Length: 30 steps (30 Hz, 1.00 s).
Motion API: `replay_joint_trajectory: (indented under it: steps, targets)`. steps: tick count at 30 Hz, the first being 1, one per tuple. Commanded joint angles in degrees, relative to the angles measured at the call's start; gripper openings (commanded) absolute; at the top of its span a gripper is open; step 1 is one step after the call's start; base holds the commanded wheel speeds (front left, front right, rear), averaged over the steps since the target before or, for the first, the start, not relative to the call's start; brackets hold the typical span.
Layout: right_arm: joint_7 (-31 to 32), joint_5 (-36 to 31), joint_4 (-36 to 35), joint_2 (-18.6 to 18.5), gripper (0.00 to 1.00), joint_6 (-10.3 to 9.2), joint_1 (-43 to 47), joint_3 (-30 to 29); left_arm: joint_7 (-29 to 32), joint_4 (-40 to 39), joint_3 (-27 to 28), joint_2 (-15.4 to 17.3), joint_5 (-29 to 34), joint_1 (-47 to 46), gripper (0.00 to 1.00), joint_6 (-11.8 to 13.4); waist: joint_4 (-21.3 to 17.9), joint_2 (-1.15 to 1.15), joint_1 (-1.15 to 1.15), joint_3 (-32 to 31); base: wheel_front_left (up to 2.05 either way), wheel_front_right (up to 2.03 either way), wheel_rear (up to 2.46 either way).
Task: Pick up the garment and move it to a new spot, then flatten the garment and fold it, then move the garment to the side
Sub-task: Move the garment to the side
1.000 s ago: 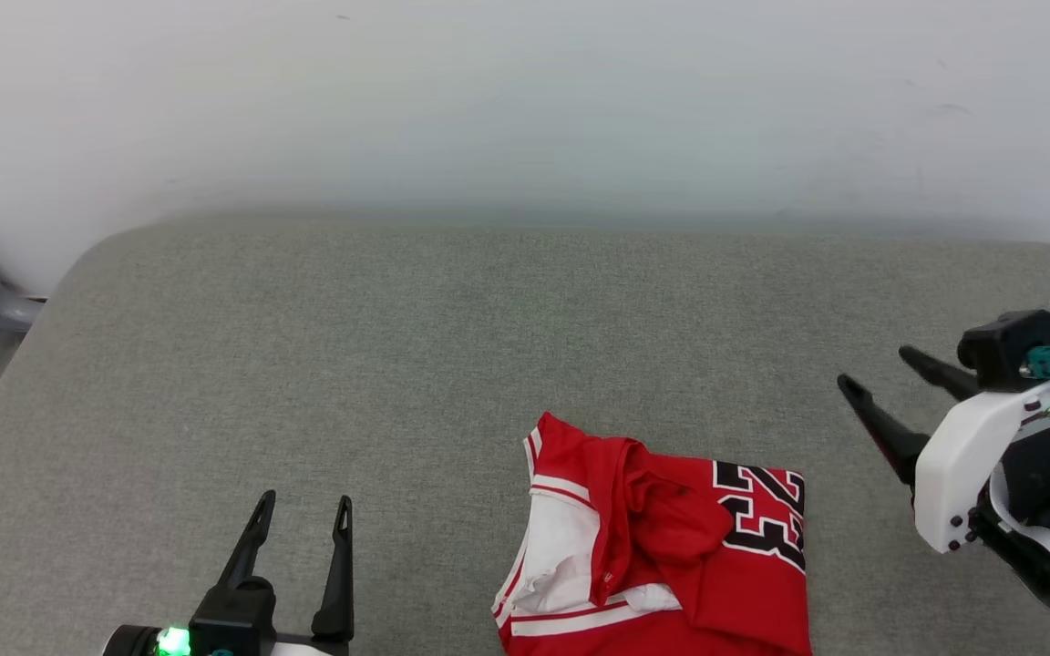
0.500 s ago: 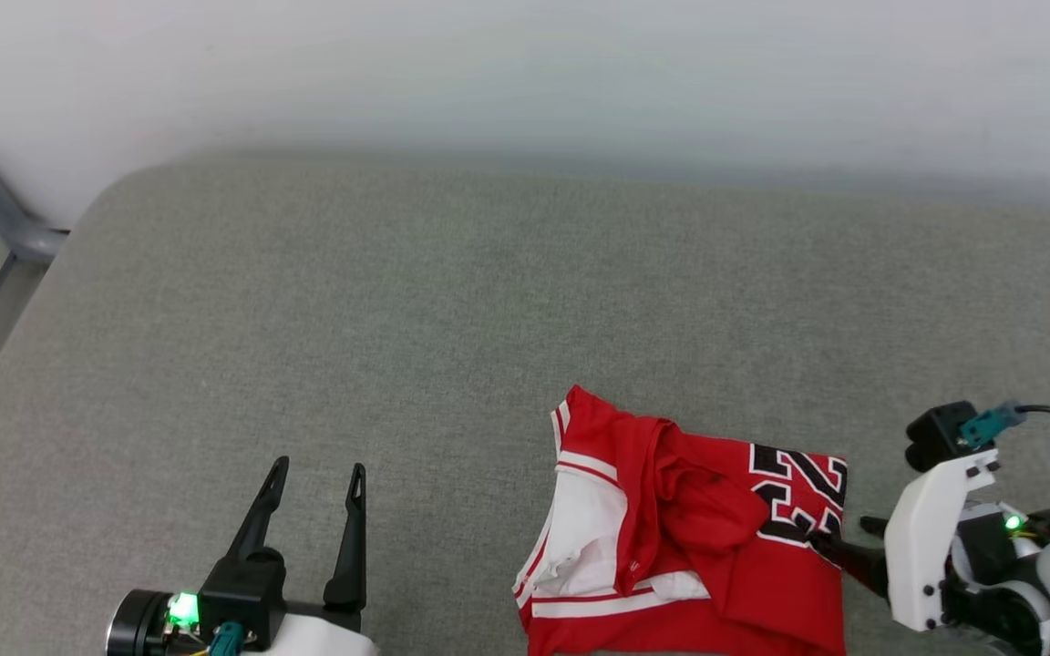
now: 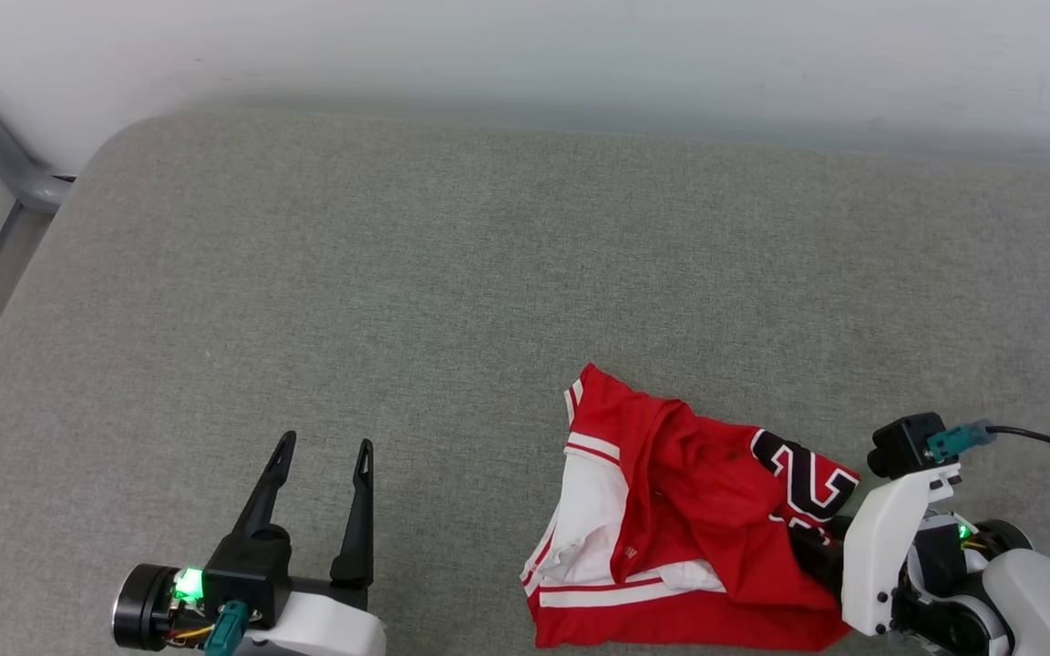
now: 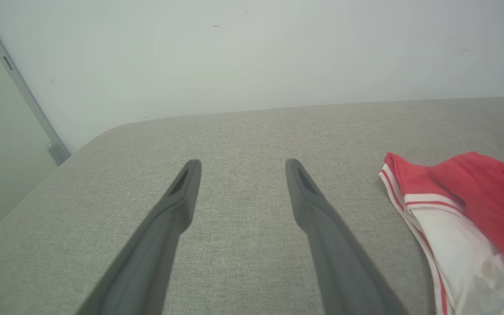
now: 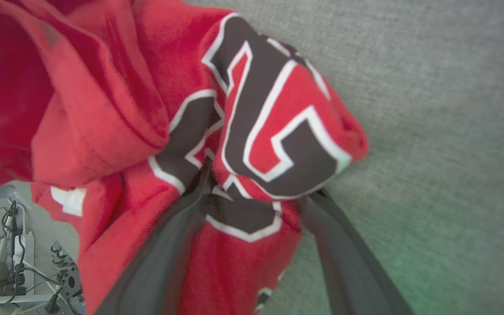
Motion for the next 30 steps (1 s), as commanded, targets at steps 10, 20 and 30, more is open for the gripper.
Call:
replay_joint_trajectory:
  steps: [10, 20, 30]
  targets:
    - [-7.96, 1.5, -0.87, -1.15, 0.0, -0.04, -3.38, 3.52, -0.24, 0.42, -0.14, -0.28, 0.32, -0.86, 1.0, 0.27, -0.72, 0.0, 0.0, -0.29, 0.0, 0.0, 0.0]
    - [-12.95, -2.73, -8.43, -8.04, 0.0, -0.03, -7.73, 6.67, -0.19, -0.25, 0.43, -0.4, 0.12, 0.64, 1.0, 0.63, -5.7, 0.0, 0.0, -1.63, 0.0, 0.0, 0.0]
    - [-11.44, -5.19, -14.53, -15.8, 0.0, -0.03, -10.0, 4.6, -0.18, -2.46, 1.52, -0.02, 0.4, -0.27, 1.0, 1.21, -15.14, 0.0, 0.0, 0.41, 0.0, 0.0, 0.0]
